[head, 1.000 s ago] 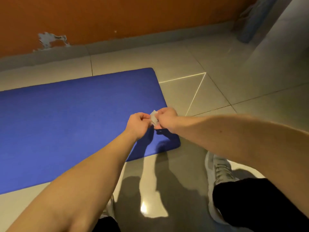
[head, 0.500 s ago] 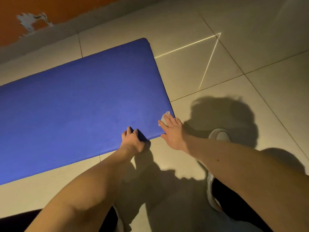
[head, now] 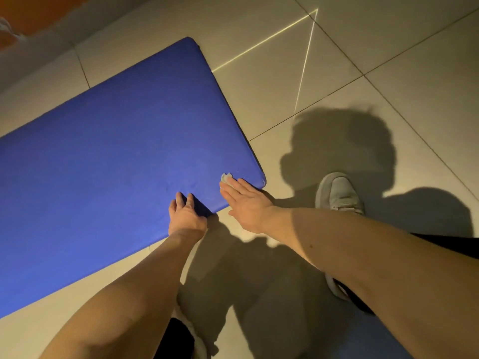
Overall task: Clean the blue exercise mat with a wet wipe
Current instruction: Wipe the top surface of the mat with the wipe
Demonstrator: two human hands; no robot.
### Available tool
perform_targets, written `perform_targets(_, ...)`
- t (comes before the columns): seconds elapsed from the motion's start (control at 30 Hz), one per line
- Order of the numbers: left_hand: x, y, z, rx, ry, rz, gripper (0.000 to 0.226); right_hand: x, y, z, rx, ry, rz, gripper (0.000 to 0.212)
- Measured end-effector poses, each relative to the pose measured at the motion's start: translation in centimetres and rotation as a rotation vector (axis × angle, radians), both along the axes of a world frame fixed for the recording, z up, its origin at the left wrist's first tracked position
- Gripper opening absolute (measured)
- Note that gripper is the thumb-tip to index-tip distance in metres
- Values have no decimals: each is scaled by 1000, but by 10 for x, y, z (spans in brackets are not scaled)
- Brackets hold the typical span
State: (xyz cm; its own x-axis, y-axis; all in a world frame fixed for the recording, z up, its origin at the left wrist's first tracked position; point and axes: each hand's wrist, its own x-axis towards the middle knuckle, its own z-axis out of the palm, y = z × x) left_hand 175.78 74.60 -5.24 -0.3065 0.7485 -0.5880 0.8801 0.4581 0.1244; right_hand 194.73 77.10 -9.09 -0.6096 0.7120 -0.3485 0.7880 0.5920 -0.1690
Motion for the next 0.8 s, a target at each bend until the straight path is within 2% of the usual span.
perform_targets(0.13, 4, -1, -3, -13, 2, -7, 82, 15, 27, 2, 88, -132, -156, 65)
perform_targets(0.23, 1, 0, -1, -39, 34, -33, 81, 10, 33, 5, 44, -89, -289, 65)
perform_targets(0.37, 1, 1, 5, -85, 61, -78, 84, -32, -7, 2, -39, -2, -165, 64)
perform_targets(0.53, -6, 6, 8, -156, 86, -124, 89, -37, -16, 3, 55, -74, -80, 68)
perform_targets(0.7, -8, 7, 6, -150, 93, -156, 86, -7, 27, 0, 178, -234, -194, 70)
perform_targets(0.8, -7, 6, 4, -153, 106, -166, 86, -6, 38, 3, 132, -220, -328, 71)
